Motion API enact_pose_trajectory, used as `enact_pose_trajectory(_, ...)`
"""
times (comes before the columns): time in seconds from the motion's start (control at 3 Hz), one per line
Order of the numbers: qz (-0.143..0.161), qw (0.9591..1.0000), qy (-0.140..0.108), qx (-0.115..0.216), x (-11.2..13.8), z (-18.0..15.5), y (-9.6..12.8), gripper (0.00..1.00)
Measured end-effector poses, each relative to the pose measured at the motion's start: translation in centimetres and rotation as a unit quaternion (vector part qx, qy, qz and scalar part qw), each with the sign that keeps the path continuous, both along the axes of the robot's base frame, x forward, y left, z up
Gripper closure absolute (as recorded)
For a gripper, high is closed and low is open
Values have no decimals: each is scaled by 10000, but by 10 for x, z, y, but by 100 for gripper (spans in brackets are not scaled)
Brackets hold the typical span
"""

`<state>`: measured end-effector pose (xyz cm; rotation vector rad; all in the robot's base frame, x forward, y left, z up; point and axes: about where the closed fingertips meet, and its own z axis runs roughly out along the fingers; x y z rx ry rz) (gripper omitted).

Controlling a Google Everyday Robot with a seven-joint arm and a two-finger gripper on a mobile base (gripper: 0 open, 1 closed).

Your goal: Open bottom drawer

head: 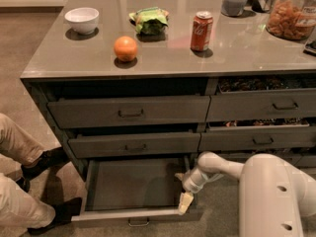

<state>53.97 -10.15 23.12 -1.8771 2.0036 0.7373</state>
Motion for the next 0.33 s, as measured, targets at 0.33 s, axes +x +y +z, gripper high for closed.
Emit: enact_pose_trajectory(0.33,0,10000,-47,1,0,3,1,0)
